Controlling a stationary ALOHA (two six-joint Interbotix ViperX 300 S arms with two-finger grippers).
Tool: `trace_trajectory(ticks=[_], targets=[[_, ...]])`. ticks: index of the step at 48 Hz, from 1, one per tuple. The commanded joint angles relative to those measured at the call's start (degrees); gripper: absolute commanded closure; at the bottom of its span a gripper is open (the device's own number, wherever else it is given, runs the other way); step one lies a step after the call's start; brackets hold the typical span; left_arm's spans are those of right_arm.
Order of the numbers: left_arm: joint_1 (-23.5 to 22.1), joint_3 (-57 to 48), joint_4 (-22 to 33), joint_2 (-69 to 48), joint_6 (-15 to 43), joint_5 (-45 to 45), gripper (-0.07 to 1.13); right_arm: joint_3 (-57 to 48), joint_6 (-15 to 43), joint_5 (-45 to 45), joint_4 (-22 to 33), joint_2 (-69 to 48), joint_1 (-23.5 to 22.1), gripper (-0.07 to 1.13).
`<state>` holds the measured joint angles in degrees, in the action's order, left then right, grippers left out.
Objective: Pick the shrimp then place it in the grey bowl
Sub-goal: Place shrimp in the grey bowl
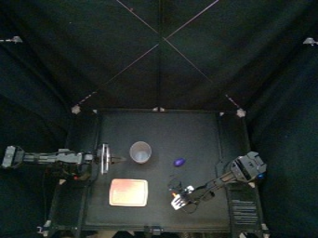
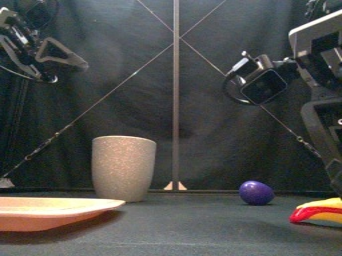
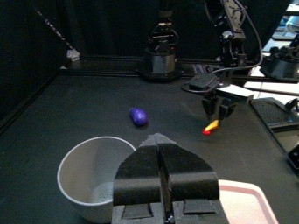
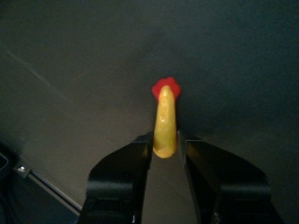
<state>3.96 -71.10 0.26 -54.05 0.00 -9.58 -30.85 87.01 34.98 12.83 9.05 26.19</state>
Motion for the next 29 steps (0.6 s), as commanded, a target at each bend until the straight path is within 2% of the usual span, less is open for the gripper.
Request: trace_trajectory(ticks=[1, 10, 21, 29], targets=[[0.1, 0.7, -0.1, 0.3, 0.1, -0.5, 0.90, 0.1, 0.0, -0.8, -0.3, -0.6, -0.4, 0.36], [0.1, 0.7, -0.1, 0.3, 0.1, -0.6, 0.90, 0.3, -0.2, -1.3, -0.4, 0.5, -0.5, 0.38], [0.1, 0.6, 0.0, 0.3, 0.1, -0.6, 0.90, 1.1, -0.2, -0.5, 0.3, -1.1, -0.6, 0.54], [0.1, 0.6, -0.1, 0.3, 0.1, -0.6, 0.90, 3.1, -0.9, 0.2, 5.1, -3.4, -2.5, 0.58]])
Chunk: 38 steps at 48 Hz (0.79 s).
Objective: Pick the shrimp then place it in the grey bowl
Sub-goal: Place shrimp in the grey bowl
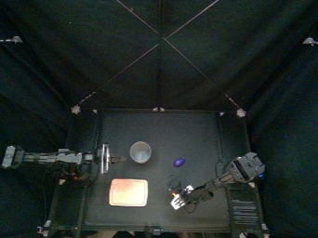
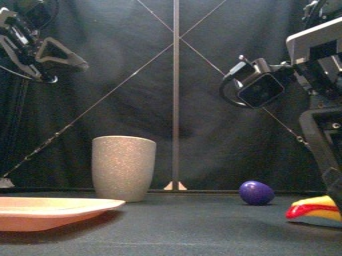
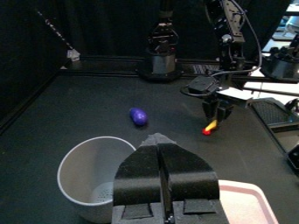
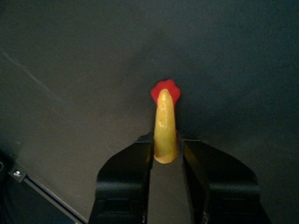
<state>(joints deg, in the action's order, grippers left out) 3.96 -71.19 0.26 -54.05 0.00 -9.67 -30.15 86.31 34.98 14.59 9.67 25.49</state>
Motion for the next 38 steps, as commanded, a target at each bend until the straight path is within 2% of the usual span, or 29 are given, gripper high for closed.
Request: trace_trajectory(ticks=[1, 7, 13, 20, 25, 31, 38], targets=[[0.1, 0.7, 0.0, 0.3, 0.1, -0.5, 0.90, 2.7, -0.2, 0.3, 4.6, -4.4, -2.2, 0.58], [0.1, 0.7, -0.1, 0.3, 0.1, -0.6, 0.90, 4.9, -0.4, 0.4, 14.9, -7.5, -6.3, 0.58], [0.1, 0.7, -0.1, 0.3, 0.1, -1.2, 0.90, 6.6, -0.4, -1.0, 26.8, -9.1, -12.3, 0.58], [0.1, 0.6, -0.1, 0.3, 0.1, -1.3, 0.90, 8.0, 0.2, -6.8, 36.5, -8.9, -19.9, 0.58], [0.1, 0.4, -0.1, 0.3, 0.1, -1.4, 0.90, 8.9, 0.3, -12.8, 39.0, -8.1, -24.4, 0.58], [0.1, 0.2, -0.1, 0.3, 0.1, -1.4, 0.90, 9.9, -0.2, -20.6, 39.4, -6.2, -29.4, 0.58], [0.2, -0.3, -0.1, 0.3, 0.1, -1.7, 0.90, 11.0, -0.4, -27.0, 39.7, -4.0, -32.4, 0.58]])
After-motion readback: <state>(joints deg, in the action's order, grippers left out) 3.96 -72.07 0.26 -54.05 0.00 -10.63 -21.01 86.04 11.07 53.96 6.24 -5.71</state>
